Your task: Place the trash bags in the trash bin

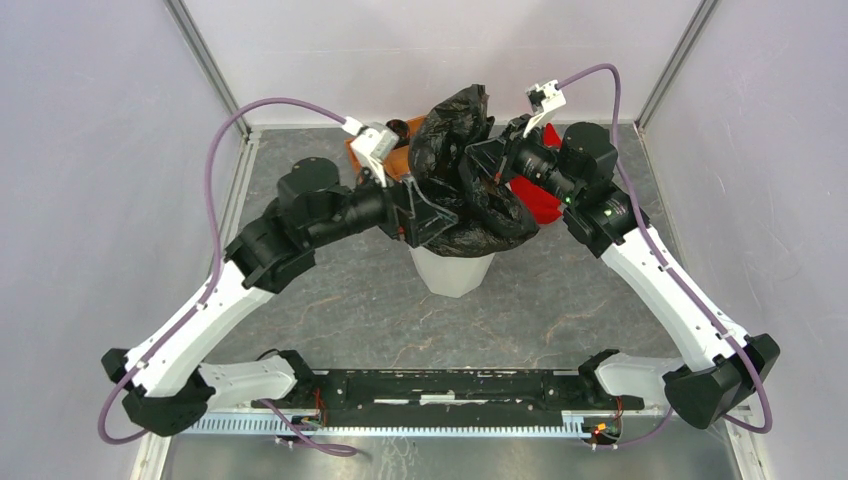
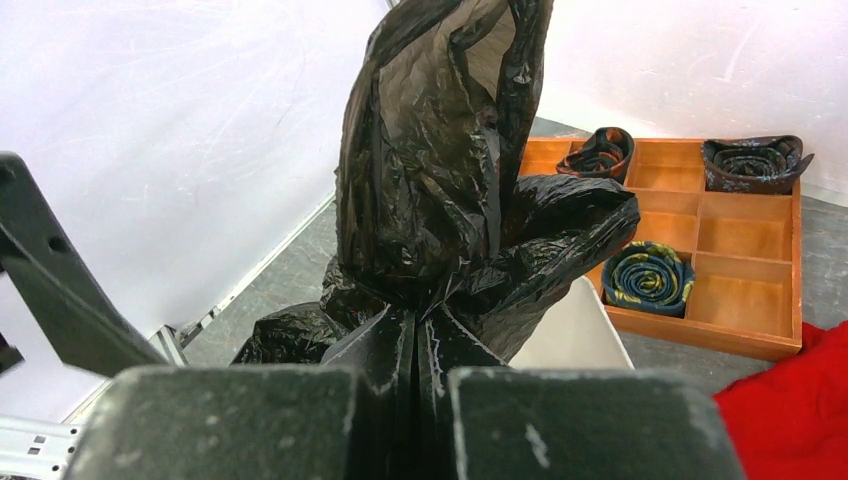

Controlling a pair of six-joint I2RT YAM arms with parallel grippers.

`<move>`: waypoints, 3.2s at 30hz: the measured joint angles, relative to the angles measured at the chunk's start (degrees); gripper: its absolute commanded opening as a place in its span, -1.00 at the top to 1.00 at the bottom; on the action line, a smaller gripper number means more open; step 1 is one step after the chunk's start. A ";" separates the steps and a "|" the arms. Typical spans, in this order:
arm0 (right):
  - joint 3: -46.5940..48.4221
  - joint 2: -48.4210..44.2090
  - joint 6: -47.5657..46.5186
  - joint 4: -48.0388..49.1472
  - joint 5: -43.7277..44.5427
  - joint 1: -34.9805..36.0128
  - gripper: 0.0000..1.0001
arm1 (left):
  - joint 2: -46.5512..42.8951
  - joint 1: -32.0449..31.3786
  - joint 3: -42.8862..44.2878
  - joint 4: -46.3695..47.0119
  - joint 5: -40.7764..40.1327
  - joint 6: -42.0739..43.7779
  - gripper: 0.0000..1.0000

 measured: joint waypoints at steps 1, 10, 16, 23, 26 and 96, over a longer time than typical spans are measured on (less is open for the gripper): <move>0.00 0.00 0.02 0.00 -0.02 0.00 0.99 | 0.79 -0.83 0.00 0.42 0.76 0.33 -0.67; 0.46 0.00 0.11 -0.11 -0.50 0.00 0.99 | 9.90 -9.42 0.00 -0.46 -4.63 2.97 -0.30; 0.70 0.00 0.07 -0.35 -0.61 0.00 0.99 | 12.66 -9.55 0.13 -1.03 -11.21 3.41 0.29; 0.70 0.00 0.11 -0.39 -0.70 0.00 0.99 | 17.53 -9.55 4.83 -4.68 -18.51 3.26 0.96; 0.70 0.00 0.22 -0.26 -1.11 0.00 0.99 | 20.87 -9.18 7.69 -6.80 -22.97 2.80 0.96; -0.81 8.94 -6.99 -13.75 -9.01 5.88 0.99 | 1.46 -5.07 7.28 -10.69 -39.50 5.11 -1.00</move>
